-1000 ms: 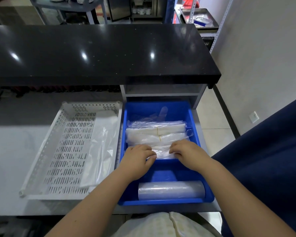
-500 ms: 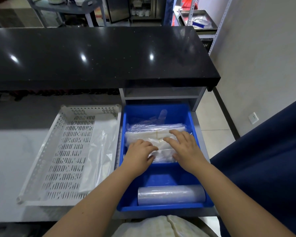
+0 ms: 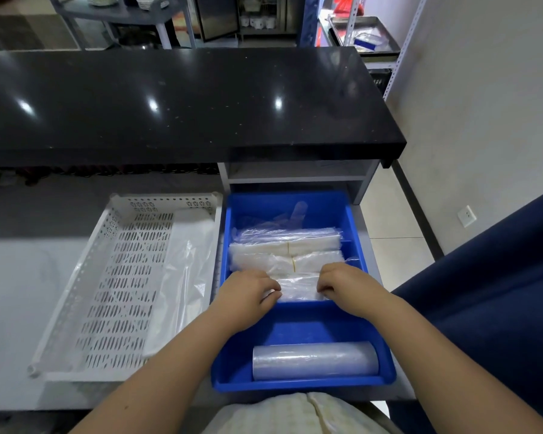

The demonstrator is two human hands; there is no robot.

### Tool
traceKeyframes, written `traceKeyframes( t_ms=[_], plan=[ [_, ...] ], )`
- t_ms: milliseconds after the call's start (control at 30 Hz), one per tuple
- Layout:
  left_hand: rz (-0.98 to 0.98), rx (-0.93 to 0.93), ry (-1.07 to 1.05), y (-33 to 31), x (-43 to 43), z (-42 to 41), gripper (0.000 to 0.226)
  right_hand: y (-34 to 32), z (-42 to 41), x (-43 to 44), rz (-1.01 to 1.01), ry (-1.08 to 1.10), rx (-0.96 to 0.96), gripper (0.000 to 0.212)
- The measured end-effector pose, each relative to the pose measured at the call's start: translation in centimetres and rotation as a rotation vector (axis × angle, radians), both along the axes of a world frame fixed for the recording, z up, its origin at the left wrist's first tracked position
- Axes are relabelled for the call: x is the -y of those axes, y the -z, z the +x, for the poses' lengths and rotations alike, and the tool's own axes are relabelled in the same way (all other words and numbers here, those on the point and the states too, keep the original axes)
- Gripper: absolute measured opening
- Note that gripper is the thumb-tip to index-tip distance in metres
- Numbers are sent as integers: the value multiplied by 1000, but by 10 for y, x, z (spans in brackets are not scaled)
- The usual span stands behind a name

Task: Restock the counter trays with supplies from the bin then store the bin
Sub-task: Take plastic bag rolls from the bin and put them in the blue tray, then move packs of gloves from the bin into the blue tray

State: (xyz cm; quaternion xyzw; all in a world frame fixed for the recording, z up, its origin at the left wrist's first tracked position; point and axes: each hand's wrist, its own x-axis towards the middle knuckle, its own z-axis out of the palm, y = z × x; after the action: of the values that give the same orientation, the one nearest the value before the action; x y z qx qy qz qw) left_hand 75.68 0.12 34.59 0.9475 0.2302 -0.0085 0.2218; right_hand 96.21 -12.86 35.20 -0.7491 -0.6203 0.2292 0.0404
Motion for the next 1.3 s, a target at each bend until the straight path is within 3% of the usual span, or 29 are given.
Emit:
traceKeyframes(
  t_ms=[133,233,467,767,1033,1300],
  plan=[
    [64,-97,-6,-2,2,0,31,-8,-3,-2,-107,20,-30,25],
    [90,-71,-57,-4,3,2,31,-18,-7,-8,-114,37,-21,27],
    [133,138,-253,-20,-8,9,28,-32,-20,-29,271,-30,102,21],
    [274,179,-665,-40,-18,-19,29,-42,-54,-89,473,-159,143,22],
    [319,90,-1101,-46,1,-145,35,-58,-165,-145,513,-502,42,29],
    [371,-12,-1509,-52,62,-343,44,-72,-364,-145,608,-954,41,30]
  ],
)
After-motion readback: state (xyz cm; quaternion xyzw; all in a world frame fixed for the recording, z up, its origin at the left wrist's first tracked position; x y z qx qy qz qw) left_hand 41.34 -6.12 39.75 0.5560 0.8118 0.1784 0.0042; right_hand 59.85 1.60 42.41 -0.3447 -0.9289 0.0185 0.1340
